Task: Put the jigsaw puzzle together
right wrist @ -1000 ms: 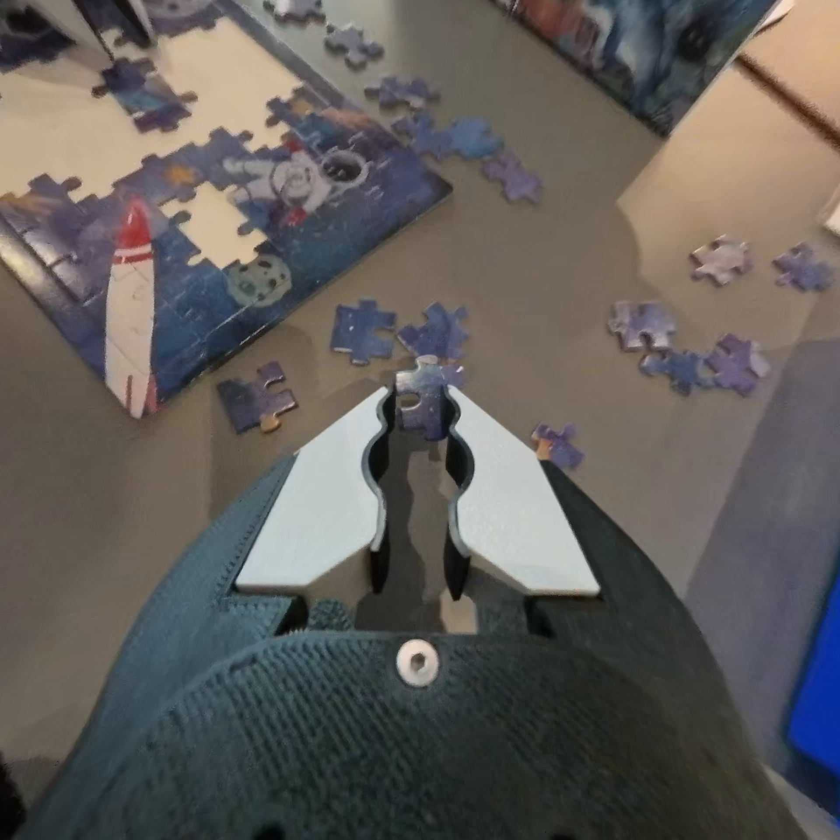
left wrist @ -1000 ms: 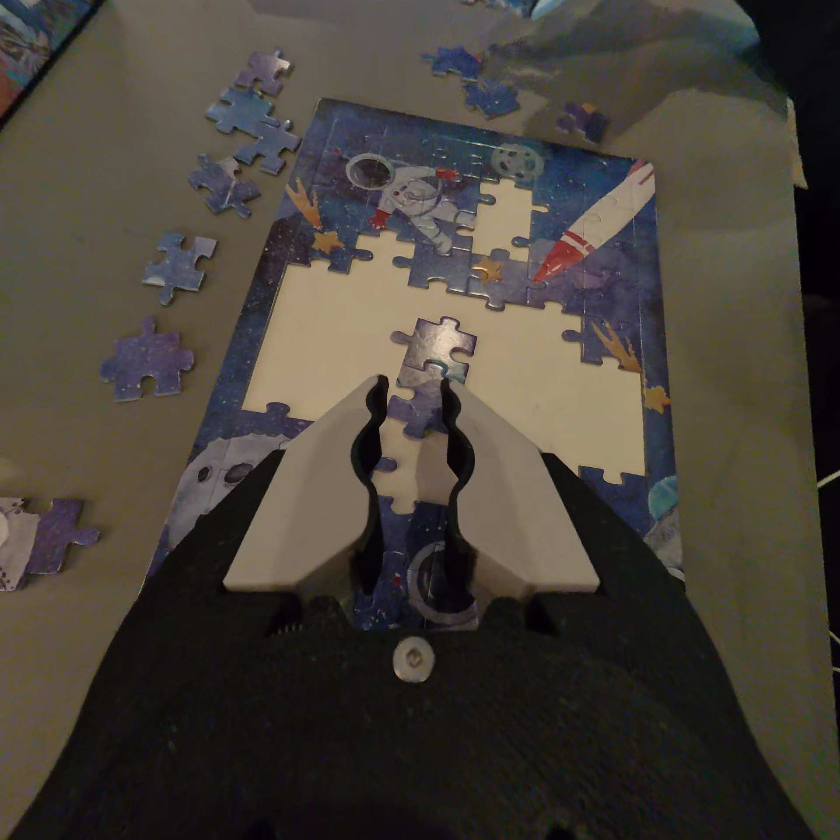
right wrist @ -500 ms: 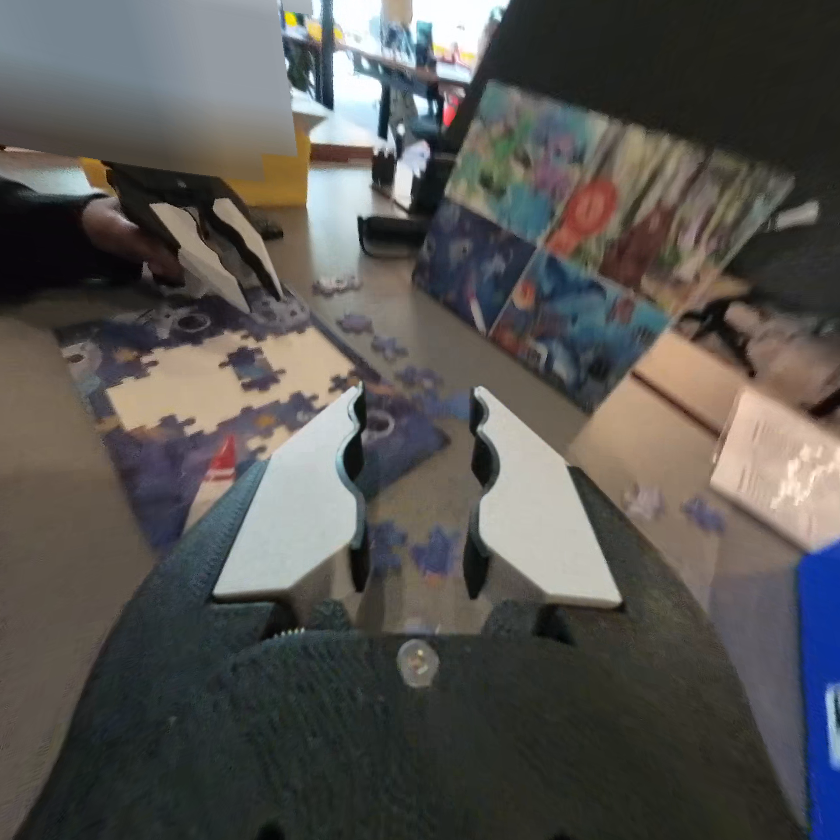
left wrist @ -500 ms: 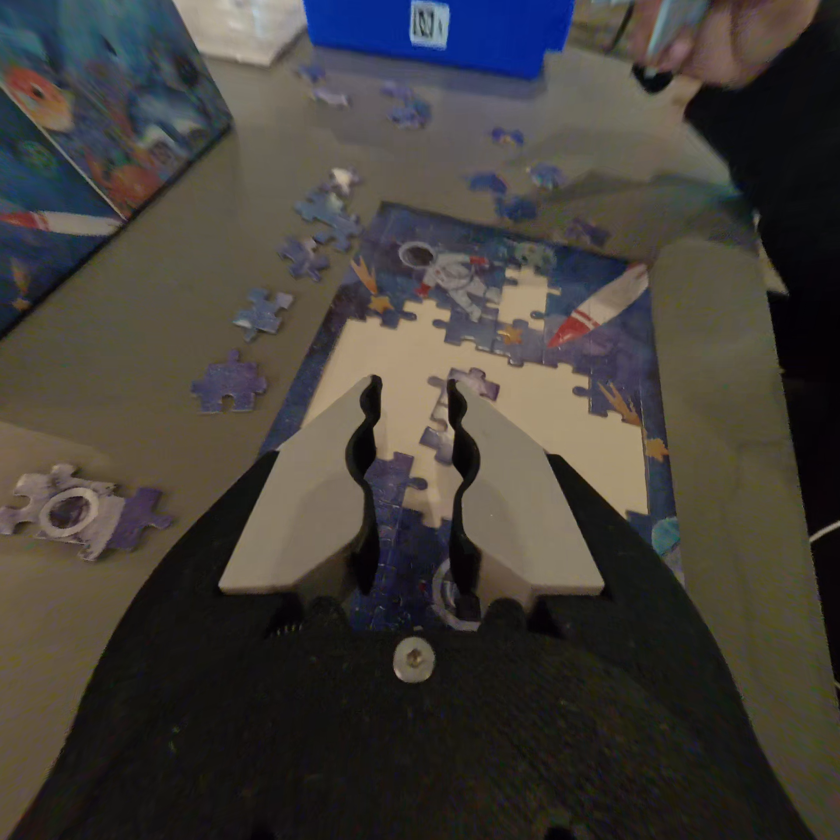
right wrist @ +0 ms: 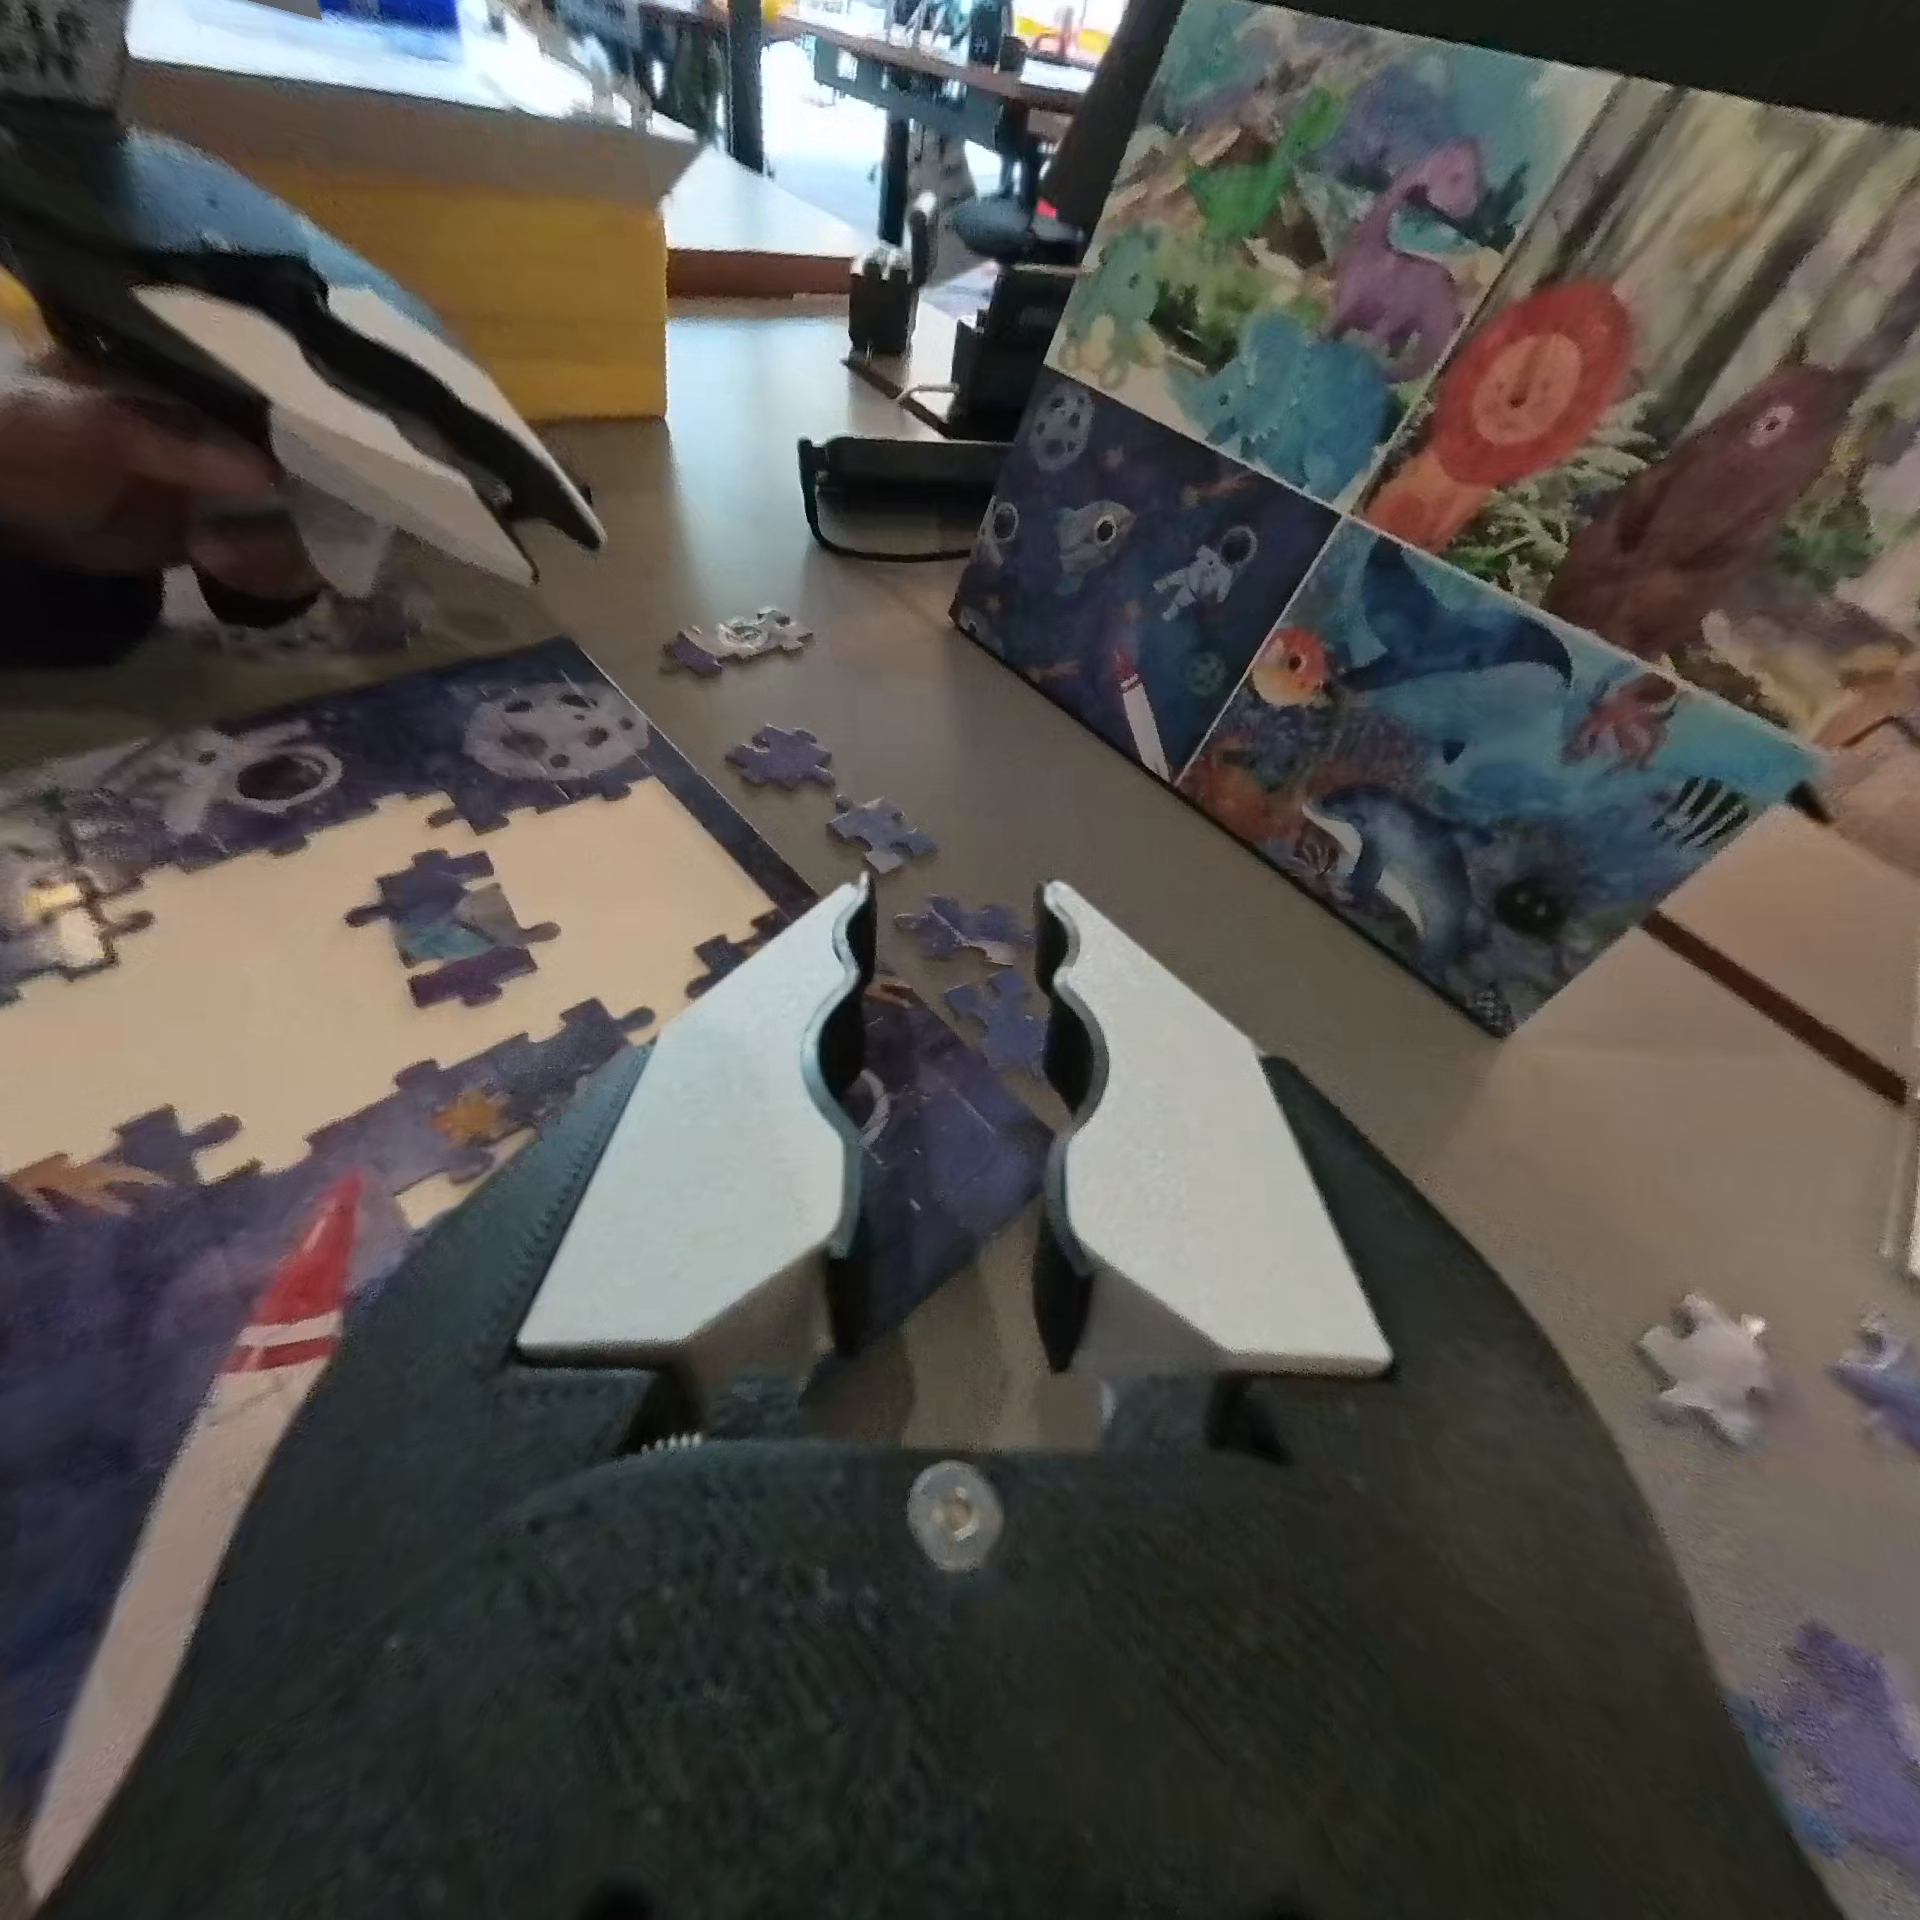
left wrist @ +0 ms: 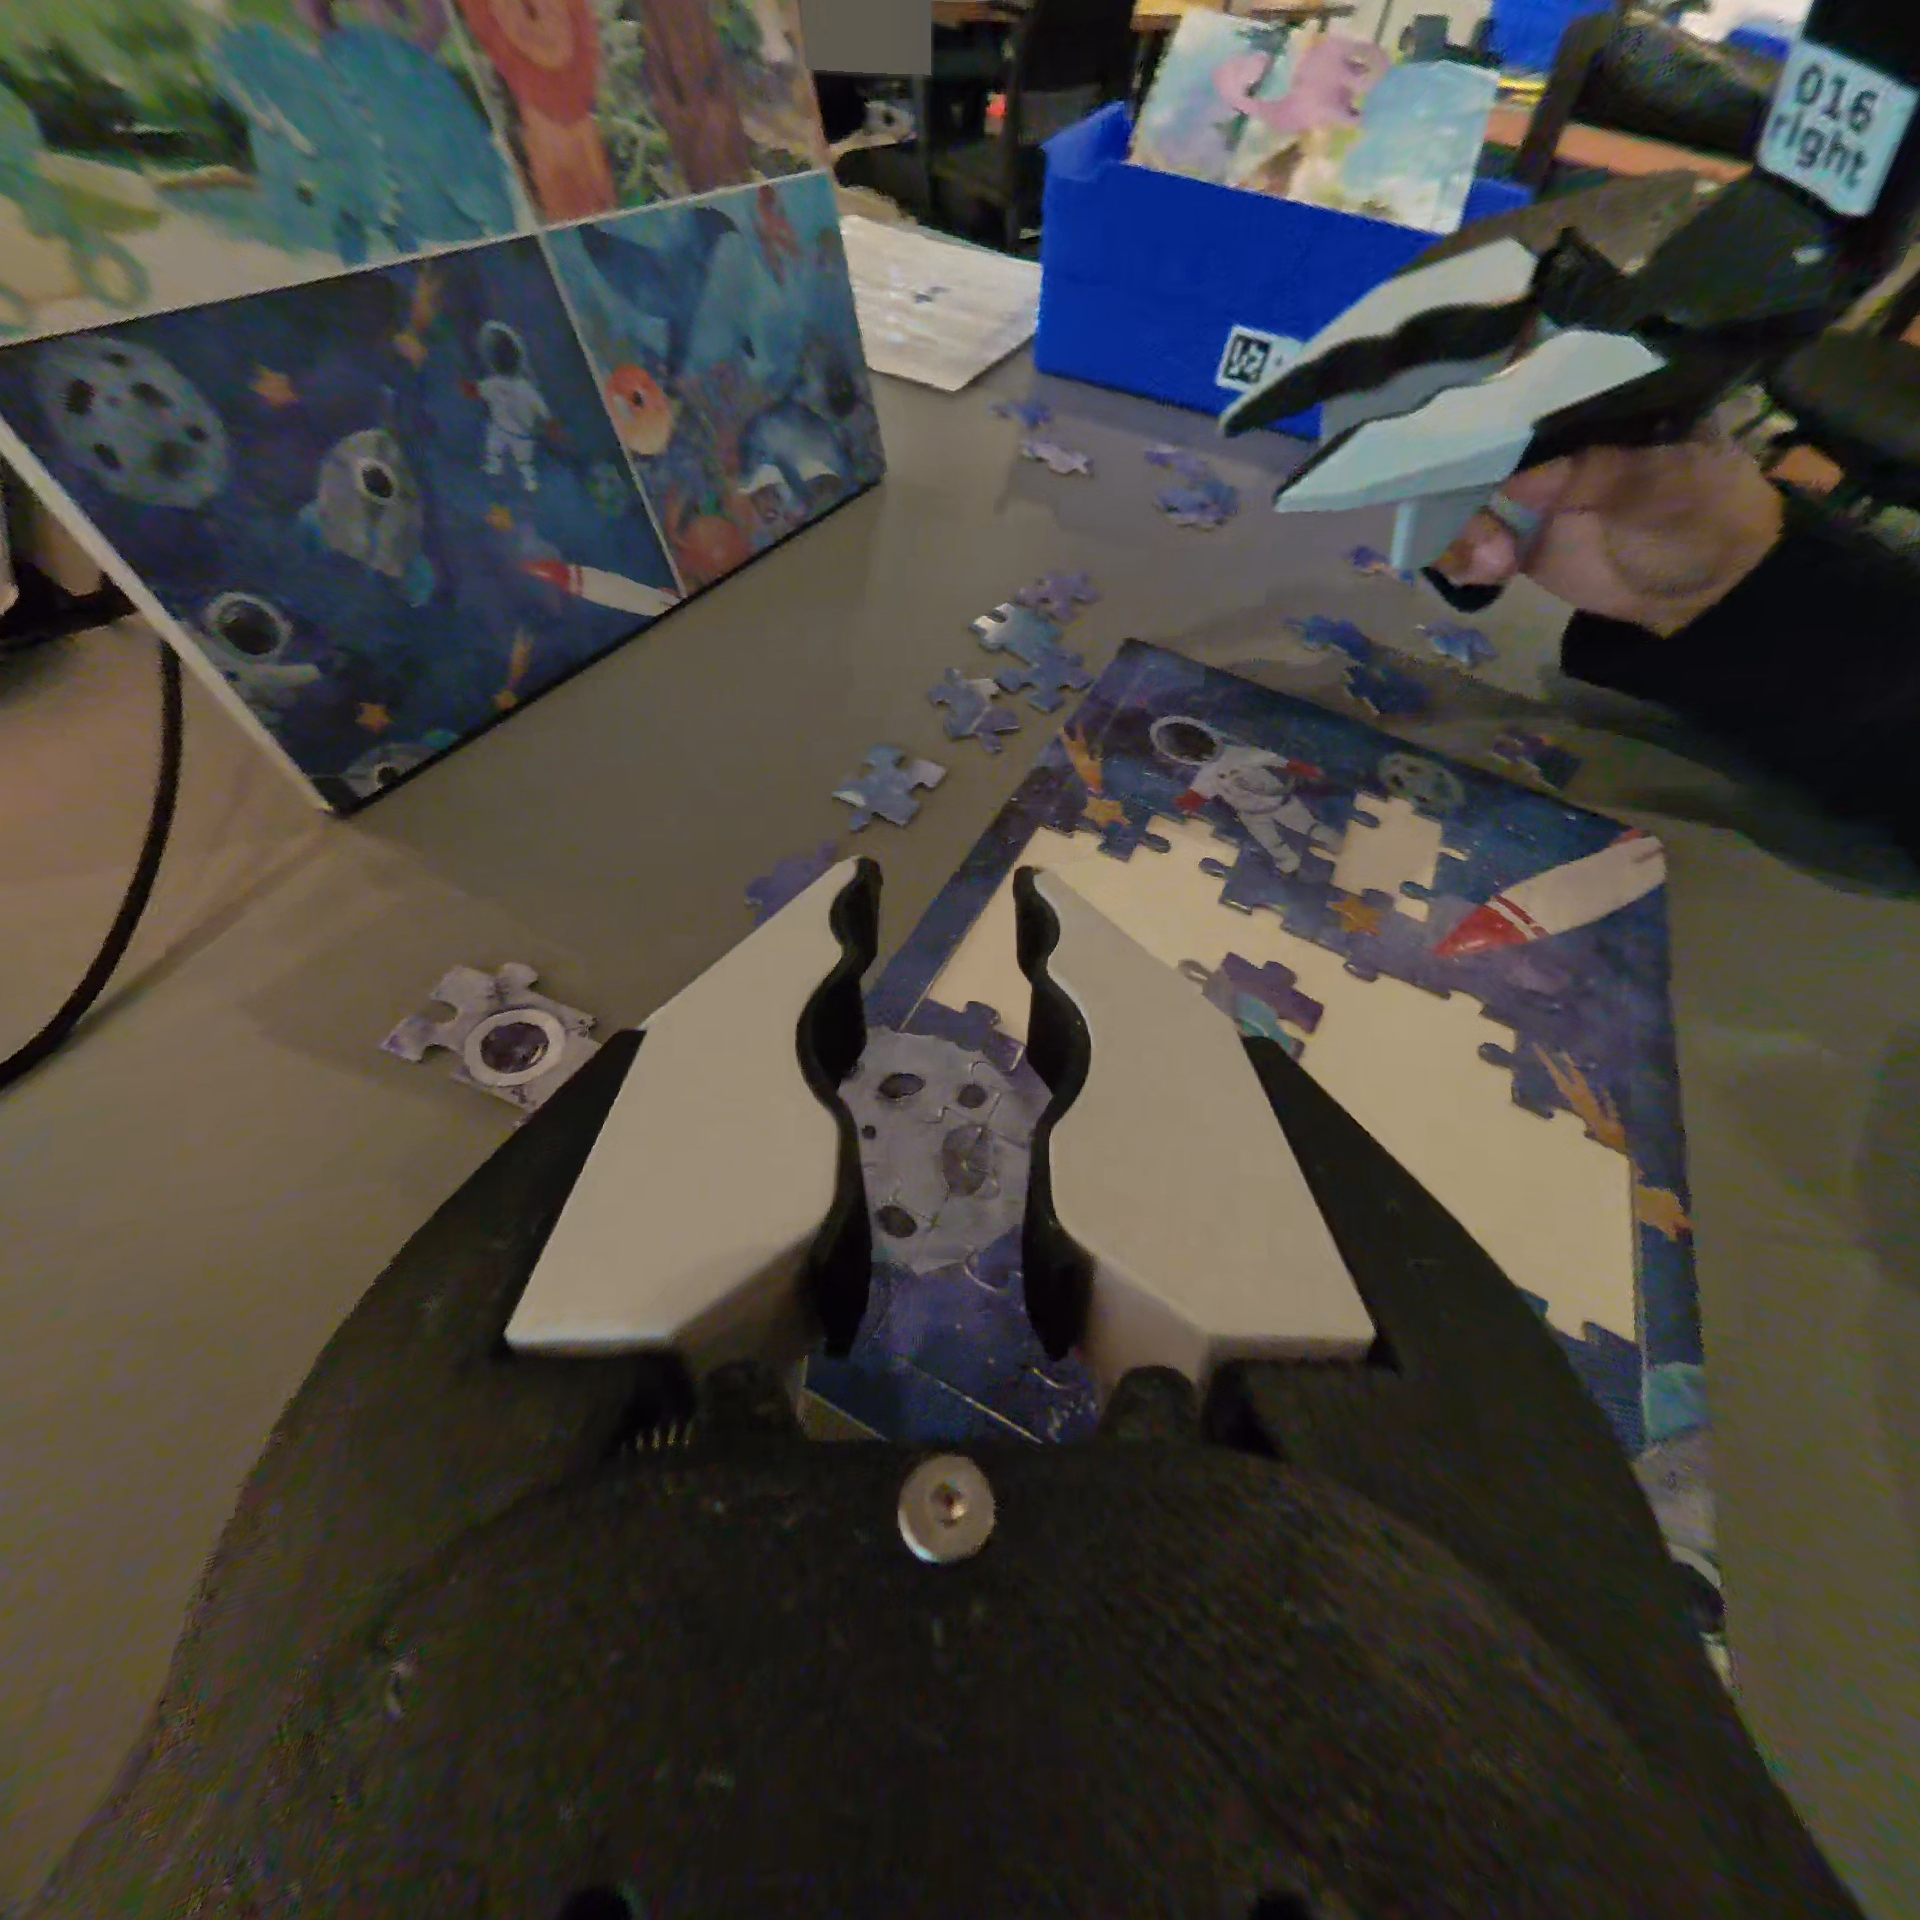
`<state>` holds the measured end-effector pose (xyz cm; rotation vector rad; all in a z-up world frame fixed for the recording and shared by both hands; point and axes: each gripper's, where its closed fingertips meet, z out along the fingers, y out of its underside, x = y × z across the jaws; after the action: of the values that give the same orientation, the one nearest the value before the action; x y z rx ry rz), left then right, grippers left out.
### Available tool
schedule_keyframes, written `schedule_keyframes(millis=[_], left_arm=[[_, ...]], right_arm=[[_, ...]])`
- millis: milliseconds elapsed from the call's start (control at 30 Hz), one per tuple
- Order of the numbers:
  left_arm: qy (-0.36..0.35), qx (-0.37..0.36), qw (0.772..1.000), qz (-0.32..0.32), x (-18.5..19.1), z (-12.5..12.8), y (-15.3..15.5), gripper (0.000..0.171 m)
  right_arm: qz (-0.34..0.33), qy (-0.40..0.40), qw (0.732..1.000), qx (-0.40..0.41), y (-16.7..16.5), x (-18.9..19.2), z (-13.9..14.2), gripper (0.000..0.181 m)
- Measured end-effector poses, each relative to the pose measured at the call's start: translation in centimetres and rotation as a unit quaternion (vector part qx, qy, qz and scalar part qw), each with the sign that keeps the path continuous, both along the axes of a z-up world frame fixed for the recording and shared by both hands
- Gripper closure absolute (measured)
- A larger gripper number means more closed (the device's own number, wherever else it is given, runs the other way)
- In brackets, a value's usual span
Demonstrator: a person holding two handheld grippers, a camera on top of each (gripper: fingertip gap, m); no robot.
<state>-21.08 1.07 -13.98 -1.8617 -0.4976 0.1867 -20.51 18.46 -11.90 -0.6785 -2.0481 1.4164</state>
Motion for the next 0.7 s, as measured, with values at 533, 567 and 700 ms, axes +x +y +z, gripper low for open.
schedule_keyframes(millis=[533,567,700], left_arm=[[0.009,-0.018,1.0,0.02,-0.4,-0.3,-0.3,0.15],[0.009,-0.021,1.0,0.019,-0.3,-0.4,-0.3,0.15],[0.012,-0.031,0.999,0.017,-0.3,-0.7,-0.1,0.149]], right_arm=[[-0.055,0.005,0.997,-0.059,2.9,-0.7,1.7,0.158],[-0.058,0.005,0.996,-0.064,3.1,-0.7,1.9,0.158],[-0.07,0.012,0.996,-0.06,3.7,-0.8,2.2,0.158]])
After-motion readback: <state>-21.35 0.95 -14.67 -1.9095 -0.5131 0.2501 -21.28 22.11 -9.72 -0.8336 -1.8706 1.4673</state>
